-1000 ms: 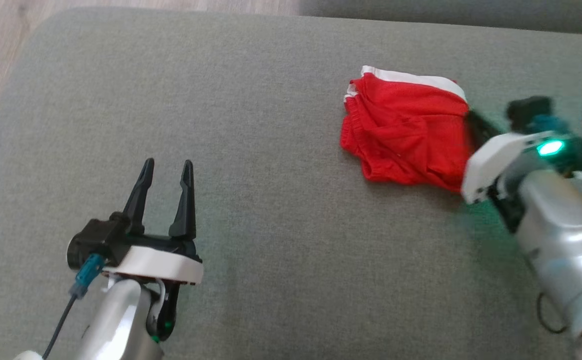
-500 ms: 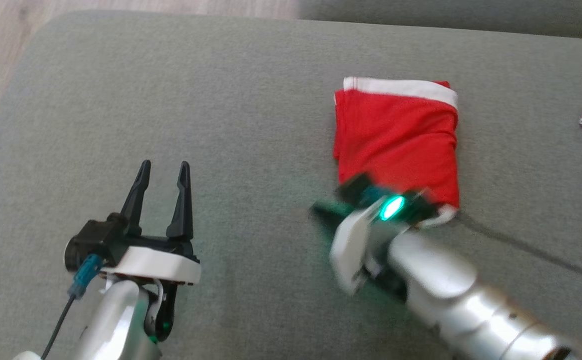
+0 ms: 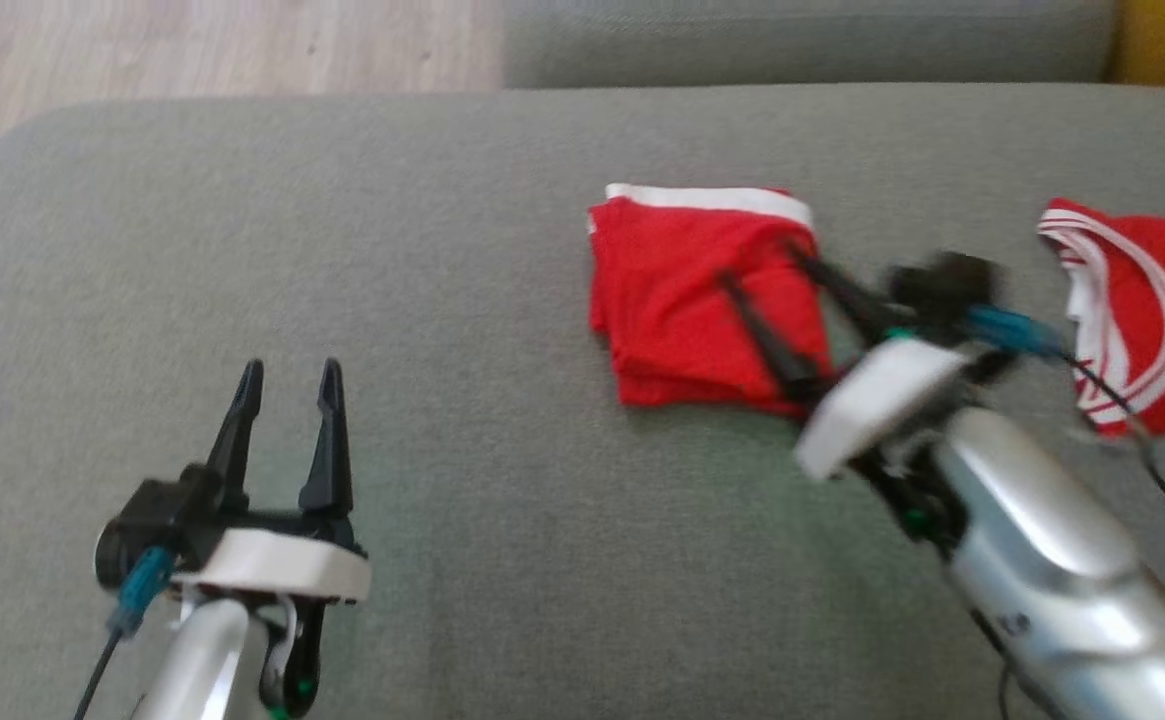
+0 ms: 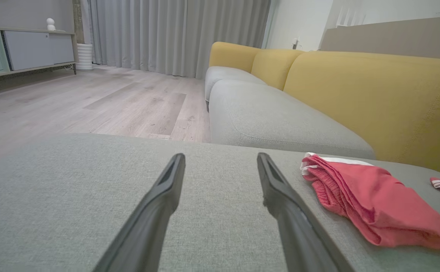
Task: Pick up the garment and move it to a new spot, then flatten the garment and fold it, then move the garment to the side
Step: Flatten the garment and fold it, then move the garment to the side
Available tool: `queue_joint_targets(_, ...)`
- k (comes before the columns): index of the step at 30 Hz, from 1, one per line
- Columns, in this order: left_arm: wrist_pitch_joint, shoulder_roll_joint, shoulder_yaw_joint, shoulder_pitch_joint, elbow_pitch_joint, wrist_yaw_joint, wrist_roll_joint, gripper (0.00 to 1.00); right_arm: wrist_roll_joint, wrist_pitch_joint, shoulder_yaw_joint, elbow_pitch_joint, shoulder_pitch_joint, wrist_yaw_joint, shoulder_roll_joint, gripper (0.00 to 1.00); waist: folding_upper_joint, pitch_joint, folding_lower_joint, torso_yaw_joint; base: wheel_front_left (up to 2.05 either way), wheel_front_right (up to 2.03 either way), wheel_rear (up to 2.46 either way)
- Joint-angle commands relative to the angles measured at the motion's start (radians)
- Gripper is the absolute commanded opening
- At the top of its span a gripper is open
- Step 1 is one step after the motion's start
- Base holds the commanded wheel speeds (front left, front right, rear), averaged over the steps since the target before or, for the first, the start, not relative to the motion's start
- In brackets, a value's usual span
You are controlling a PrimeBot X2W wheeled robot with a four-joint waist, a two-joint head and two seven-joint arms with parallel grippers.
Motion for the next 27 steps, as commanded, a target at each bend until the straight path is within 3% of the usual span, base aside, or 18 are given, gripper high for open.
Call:
queue_joint_targets(1, -0.009, 0.029, 0.044, -0.020, -0.035, 0.009, -0.009, 1.00, -0.015, -0.021, -0.028, -0.029, 0.043, 0.007, 0.000, 1.00, -0.0001, -0.021, 0.0001, -0.023, 0.00, 0.00, 0.00)
queue_joint_targets(7, -0.008, 0.050, 0.070, 0.020, -0.039, 0.026, -0.022, 1.00, -0.167, -0.072, -0.348, -0.102, 0.205, 0.007, 0.036, 1.00, -0.0001, -0.064, 0.0001, -0.074, 0.00, 0.00, 0.00)
queue_joint_targets(13, 0.012, 0.067, 0.094, 0.051, -0.031, 0.051, -0.040, 1.00, -0.333, -0.039, -0.522, -0.183, 0.340, 0.007, 0.078, 1.00, -0.0001, -0.109, 0.0001, -0.105, 0.00, 0.00, 0.00)
queue_joint_targets(27, 0.034, 0.079, 0.122, 0.081, -0.020, 0.083, -0.075, 1.00, -0.389, 0.029, -0.553, -0.236, 0.437, 0.007, 0.117, 1.00, -0.0001, -0.137, 0.0001, -0.111, 0.00, 0.00, 0.00)
